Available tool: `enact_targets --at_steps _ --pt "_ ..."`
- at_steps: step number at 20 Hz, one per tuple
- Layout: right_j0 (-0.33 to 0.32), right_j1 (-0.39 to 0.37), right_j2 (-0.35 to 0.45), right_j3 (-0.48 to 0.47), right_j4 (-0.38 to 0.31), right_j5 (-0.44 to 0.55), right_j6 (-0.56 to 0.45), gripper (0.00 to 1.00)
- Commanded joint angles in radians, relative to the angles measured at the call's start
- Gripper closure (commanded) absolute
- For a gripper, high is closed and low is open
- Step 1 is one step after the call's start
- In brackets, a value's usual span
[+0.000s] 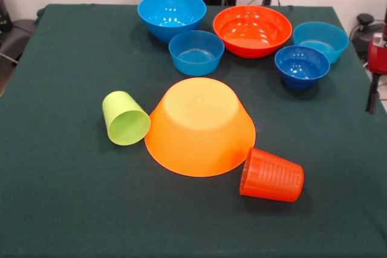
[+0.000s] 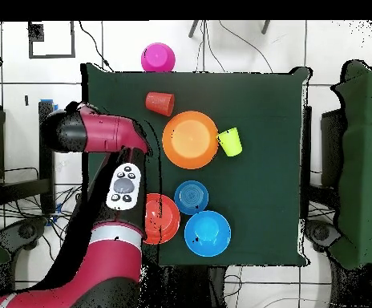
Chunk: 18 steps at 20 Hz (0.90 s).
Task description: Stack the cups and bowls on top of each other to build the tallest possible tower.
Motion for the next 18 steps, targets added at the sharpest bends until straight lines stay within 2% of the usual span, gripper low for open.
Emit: enact_targets --at_steps 1,7,12,18 --pt "-0.053 -0.043 0.043 0.188 -0.106 0.083 -0.012 0.00" --pt "-0.013 -0.090 -0.018 0.207 -0.124 0.134 0.037 0.00" --pt "0.011 -0.162 -0.053 0.268 -0.126 0.176 0.063 0.00" --pt "0.071 -0.183 -0.119 0.311 -0.124 0.188 0.122 0.00"
